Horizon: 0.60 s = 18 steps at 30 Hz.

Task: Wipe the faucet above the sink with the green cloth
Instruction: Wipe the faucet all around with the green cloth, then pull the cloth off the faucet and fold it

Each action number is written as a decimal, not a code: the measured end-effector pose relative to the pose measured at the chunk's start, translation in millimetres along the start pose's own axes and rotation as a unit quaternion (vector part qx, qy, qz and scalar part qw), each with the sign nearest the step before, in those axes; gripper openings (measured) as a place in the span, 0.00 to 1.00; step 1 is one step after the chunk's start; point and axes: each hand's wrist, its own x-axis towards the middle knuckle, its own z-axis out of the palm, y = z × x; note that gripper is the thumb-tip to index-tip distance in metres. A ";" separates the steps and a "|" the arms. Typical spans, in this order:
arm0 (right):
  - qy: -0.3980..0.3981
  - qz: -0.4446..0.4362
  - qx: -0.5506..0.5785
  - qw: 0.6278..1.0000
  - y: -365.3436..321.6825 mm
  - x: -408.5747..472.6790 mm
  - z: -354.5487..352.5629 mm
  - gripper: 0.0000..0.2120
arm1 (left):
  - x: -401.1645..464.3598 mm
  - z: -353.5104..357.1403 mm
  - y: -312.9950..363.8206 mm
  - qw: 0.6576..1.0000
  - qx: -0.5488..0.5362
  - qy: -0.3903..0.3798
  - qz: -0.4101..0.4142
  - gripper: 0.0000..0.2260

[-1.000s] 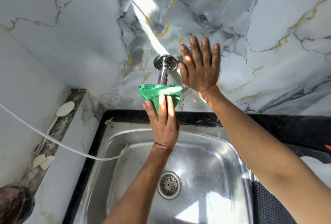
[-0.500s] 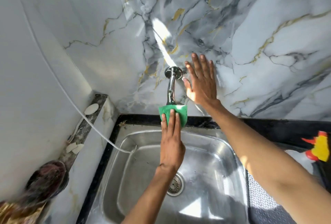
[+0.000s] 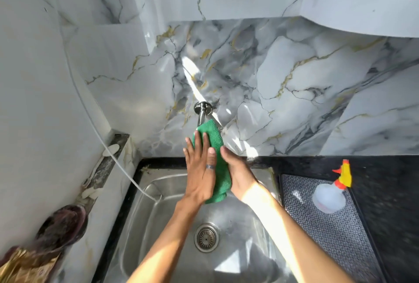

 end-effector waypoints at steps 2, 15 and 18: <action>0.070 -0.010 -0.081 0.994 3.6 -7.3 -0.3 0.19 | -0.7 -4.2 6.3 0.991 -0.115 0.005 -0.061 0.35; 0.057 0.191 -0.155 0.967 -39.1 -102.9 -108.7 0.23 | 2.6 -0.8 -9.9 0.762 -0.515 -0.180 -0.349 0.17; 0.124 0.185 -0.116 0.968 -46.6 -139.7 -156.0 0.26 | -4.2 50.1 8.0 0.775 -0.491 -0.188 -0.351 0.12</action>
